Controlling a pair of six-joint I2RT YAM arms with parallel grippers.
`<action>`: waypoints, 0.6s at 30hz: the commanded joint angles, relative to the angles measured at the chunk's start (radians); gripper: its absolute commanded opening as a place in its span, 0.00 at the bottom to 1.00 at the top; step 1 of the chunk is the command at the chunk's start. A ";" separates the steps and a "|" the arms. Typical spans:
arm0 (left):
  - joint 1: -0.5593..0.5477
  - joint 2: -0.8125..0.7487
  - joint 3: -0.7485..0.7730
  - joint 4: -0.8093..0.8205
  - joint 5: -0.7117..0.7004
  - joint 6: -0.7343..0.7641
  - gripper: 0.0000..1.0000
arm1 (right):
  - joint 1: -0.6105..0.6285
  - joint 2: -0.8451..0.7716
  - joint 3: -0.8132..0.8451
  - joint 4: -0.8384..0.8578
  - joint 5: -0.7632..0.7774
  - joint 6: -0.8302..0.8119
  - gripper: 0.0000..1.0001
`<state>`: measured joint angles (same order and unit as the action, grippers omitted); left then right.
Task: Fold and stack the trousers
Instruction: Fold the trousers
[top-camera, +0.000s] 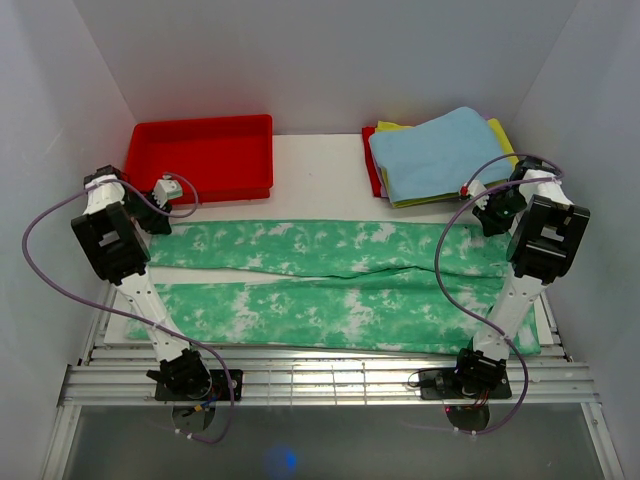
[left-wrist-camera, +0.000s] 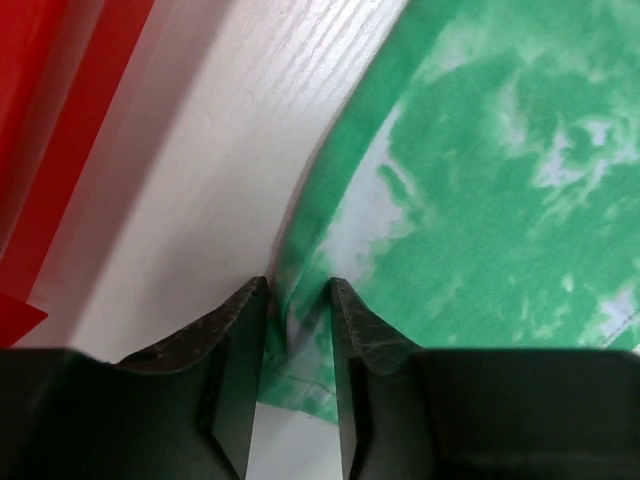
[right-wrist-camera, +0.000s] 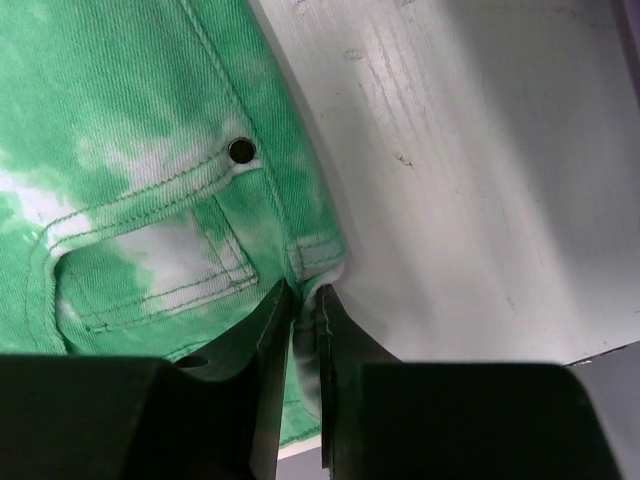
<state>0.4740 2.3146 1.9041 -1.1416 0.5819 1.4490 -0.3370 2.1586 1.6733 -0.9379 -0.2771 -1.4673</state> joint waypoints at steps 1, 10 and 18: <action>0.002 -0.017 -0.040 -0.033 -0.010 0.021 0.40 | -0.007 -0.011 -0.014 -0.042 0.052 -0.015 0.08; 0.015 -0.179 -0.150 0.169 0.070 -0.136 0.00 | -0.036 -0.112 0.071 -0.101 -0.080 0.053 0.08; 0.058 -0.397 -0.325 0.419 0.127 -0.277 0.00 | -0.085 -0.227 0.051 -0.157 -0.120 0.024 0.08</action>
<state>0.4988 2.0766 1.6199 -0.8795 0.6529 1.2469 -0.3878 2.0033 1.6943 -1.0451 -0.3733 -1.4231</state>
